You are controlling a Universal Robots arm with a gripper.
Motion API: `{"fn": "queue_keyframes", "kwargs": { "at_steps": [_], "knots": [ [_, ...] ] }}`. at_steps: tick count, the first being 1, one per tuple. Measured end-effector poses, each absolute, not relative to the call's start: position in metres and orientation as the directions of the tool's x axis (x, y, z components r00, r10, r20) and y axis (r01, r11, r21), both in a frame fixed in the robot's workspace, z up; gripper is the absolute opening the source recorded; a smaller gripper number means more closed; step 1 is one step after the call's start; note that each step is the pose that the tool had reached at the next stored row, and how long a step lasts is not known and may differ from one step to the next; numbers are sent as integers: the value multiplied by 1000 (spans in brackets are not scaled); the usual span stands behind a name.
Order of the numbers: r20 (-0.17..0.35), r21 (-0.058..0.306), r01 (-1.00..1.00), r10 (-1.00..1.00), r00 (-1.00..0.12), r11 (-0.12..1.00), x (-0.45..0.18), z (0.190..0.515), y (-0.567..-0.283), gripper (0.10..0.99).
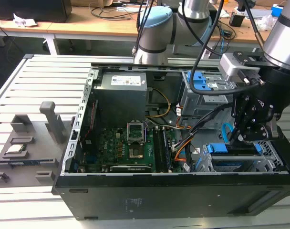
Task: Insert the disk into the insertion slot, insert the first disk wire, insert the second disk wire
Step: 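Insert the second disk wire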
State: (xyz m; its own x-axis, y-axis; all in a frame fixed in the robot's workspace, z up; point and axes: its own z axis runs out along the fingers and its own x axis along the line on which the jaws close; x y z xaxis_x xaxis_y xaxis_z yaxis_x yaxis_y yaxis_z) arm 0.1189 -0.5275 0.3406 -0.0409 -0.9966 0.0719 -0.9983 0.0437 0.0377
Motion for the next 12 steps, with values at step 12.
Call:
{"fn": "queue_keyframes", "kwargs": {
  "at_steps": [12],
  "knots": [
    [71,38,-998,-997,-41,44,119,353,-527,235]
  ]
}}
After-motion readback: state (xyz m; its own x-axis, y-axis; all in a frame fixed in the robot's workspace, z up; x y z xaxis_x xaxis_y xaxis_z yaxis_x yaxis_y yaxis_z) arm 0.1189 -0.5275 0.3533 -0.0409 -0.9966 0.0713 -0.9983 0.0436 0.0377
